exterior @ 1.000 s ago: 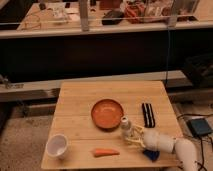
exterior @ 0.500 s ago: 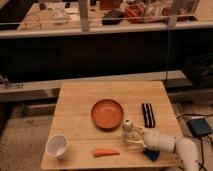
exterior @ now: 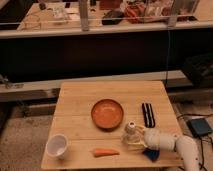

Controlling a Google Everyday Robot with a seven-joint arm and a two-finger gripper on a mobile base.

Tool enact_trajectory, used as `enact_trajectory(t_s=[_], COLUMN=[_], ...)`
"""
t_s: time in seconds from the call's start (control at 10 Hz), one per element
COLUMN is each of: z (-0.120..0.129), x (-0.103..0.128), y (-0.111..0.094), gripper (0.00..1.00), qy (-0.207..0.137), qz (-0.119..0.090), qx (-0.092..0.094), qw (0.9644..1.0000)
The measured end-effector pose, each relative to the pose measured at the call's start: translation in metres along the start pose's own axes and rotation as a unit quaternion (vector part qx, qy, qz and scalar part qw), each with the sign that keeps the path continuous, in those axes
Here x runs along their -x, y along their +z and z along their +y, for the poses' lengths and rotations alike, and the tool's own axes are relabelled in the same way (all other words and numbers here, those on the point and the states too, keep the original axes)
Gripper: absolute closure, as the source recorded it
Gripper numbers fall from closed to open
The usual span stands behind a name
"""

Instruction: Stand the bottle upright

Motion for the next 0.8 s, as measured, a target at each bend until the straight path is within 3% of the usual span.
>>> enact_trajectory(t_s=[0.2, 0.5, 0.7, 0.8], z=[0.005, 0.018, 0.026, 0.03], x=[-0.002, -0.012, -0.026, -0.035], y=[-0.002, -0.006, -0.013, -0.018], gripper=[0.32, 0.31, 0.3, 0.24], qy=[-0.02, -0.056, -0.09, -0.111], qz=[-0.017, -0.044, -0.065, -0.084], qx=[-0.008, -0.017, -0.027, -0.034], qw=[0.9996, 0.9973, 0.9935, 0.9896])
